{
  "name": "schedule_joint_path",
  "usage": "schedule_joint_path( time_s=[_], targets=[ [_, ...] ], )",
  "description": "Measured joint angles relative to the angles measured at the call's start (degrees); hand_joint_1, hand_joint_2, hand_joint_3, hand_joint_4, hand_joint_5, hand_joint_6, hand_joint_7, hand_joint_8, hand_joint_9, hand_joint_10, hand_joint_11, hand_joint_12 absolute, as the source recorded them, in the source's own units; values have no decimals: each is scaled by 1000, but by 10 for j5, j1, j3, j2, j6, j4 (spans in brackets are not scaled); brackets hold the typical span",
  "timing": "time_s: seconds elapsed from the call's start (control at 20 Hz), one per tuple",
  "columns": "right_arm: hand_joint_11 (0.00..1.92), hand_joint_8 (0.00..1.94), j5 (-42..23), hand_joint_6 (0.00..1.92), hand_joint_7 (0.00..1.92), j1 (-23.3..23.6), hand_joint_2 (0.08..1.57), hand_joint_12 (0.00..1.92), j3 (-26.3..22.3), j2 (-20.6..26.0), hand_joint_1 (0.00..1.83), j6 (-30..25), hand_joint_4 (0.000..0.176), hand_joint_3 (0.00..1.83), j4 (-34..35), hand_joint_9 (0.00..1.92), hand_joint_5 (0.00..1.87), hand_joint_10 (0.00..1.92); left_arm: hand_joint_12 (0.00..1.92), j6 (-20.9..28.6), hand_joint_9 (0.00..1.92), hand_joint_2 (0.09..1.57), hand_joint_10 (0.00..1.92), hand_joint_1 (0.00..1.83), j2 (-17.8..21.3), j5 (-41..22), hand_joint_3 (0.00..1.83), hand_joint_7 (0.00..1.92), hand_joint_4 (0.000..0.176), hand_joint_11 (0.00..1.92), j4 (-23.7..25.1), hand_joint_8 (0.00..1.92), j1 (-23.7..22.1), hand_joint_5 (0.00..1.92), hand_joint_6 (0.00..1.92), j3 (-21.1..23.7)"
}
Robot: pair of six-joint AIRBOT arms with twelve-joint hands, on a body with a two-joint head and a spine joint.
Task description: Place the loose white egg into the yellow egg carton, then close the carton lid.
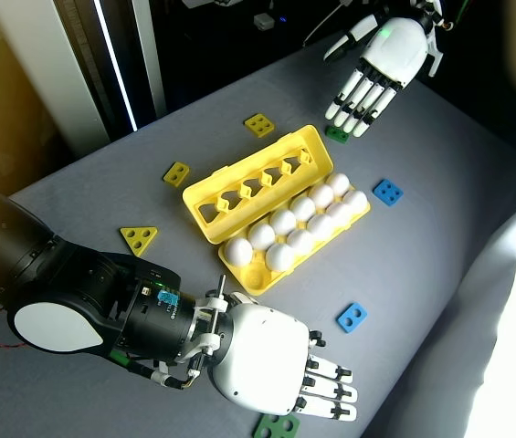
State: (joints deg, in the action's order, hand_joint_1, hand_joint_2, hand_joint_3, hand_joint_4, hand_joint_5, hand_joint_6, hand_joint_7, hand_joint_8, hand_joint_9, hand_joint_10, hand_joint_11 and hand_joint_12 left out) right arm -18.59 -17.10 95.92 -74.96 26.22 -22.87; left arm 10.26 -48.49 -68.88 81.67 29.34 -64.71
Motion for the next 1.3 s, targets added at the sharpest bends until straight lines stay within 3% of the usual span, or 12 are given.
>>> schedule_joint_path(
  time_s=[0.1,0.2,0.45,0.6,0.65,0.7,0.95,1.1,1.3],
  targets=[
    [0,14,-1,24,210,0,846,0,0,0,959,0,155,11,4,11,875,3,506,0,278,1241,1,0,0,0,0,372,0,0,0,3,0,367,1,0],
    [0,2,-3,17,221,0,867,0,0,0,968,0,140,5,4,5,926,0,526,0,286,1240,4,0,0,0,0,380,0,0,0,4,-1,370,2,0],
    [0,1,-8,20,241,0,910,0,0,0,973,0,152,5,6,9,1027,0,548,0,293,1237,3,0,0,0,0,382,0,0,0,1,-5,371,2,0],
    [0,5,-9,26,257,0,912,0,0,0,997,0,142,1,6,24,1066,6,587,0,303,1237,5,0,0,0,0,387,0,0,0,3,-5,385,5,0],
    [0,1,-9,514,243,0,998,0,0,0,1054,0,169,7,6,9,1152,3,608,0,305,1234,5,0,0,0,0,388,0,0,0,2,-5,389,5,0],
    [0,2,-9,647,264,0,1022,0,0,0,1064,0,175,1,6,19,1153,2,595,0,296,1235,1,0,0,0,0,375,0,0,0,0,-5,383,1,0],
    [0,2,-9,772,234,1,1051,0,0,0,1053,0,176,2,7,0,1100,0,562,0,287,1235,1,0,0,0,0,376,0,0,0,1,-5,377,2,0],
    [0,11,-7,663,316,4,1032,0,0,0,1071,0,176,0,6,61,1163,8,537,0,281,1230,3,0,0,0,0,361,0,0,1,2,-5,373,2,0],
    [0,0,-2,685,287,9,1037,0,0,0,1068,0,176,0,3,62,1151,2,544,0,276,1231,3,0,0,0,0,357,0,0,3,2,-5,369,3,0]
  ],
)
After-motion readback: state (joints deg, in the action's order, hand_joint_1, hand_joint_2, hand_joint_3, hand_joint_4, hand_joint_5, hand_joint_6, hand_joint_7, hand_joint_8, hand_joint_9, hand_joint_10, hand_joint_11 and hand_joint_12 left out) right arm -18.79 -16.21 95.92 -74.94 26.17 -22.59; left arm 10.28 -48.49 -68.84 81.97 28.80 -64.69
